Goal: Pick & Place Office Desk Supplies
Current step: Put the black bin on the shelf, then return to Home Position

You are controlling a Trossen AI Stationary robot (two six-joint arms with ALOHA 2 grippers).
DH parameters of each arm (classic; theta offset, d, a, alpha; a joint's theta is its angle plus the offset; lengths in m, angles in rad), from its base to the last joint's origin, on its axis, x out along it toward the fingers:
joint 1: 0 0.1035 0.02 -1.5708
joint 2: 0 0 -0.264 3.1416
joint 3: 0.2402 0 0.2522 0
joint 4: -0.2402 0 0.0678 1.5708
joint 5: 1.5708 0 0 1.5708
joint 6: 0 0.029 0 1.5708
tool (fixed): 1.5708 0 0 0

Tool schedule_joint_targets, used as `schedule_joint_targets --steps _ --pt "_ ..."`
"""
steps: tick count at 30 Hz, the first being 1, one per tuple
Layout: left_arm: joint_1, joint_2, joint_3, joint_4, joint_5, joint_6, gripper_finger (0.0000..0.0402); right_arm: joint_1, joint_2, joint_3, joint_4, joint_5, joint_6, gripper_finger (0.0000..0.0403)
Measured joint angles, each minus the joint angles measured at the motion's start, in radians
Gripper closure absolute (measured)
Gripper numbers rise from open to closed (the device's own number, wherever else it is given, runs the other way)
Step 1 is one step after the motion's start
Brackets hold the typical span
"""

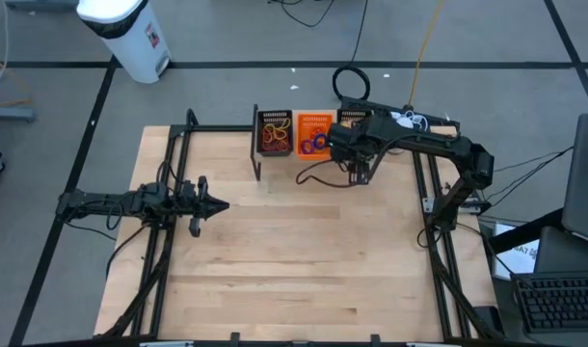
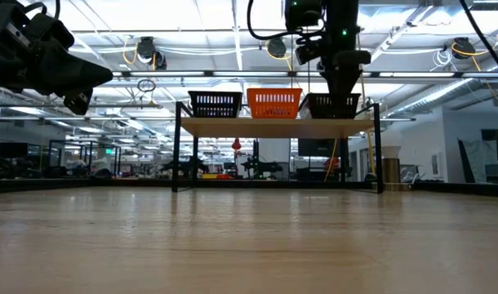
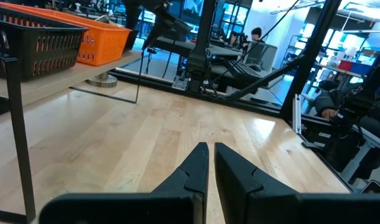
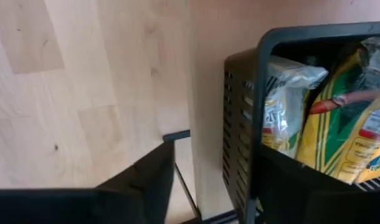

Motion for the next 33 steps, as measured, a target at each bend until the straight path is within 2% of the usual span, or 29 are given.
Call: schedule_joint_targets --steps 8,13,18,20,22,25,27,30,33 --pt "0.0 0.0 0.0 0.0 0.0 0.008 0.0376 0.061 0.0 0.0 -0.054 0.049 0.015 0.0147" --pt "0.0 0.0 0.0 0.0 0.0 -0.001 0.0376 0.097 -0.041 0.001 -0.029 0.059 0.023 0.0129" --pt "-0.001 0.0 0.0 0.0 0.021 0.003 0.0376 0.147 -0.149 0.002 0.008 0.13 0.079 0.0127" --pt "-0.001 0.0 0.0 0.0 0.033 0.022 0.0376 0.177 -0.231 0.001 0.052 0.098 0.109 0.0131" --pt "-0.001 0.0 0.0 0.001 0.029 0.035 0.0376 0.208 -0.328 0.0 0.152 0.003 0.13 0.0139" --pt "-0.001 0.0 0.0 0.001 0.028 0.062 0.0376 0.281 -0.501 -0.059 0.36 -0.046 0.194 0.0164" --pt "-0.001 0.0 0.0 0.001 0.027 0.088 0.0376 0.354 -0.625 -0.152 0.521 -0.044 0.224 0.0197" --pt "-0.001 0.0 0.0 0.003 0.017 0.136 0.0376 0.481 -0.811 -0.366 0.764 0.014 0.288 0.0278" --pt "-0.001 0.0 -0.001 0.025 -0.061 0.159 0.0376 0.582 -0.986 -0.597 0.929 0.022 0.288 0.0373"
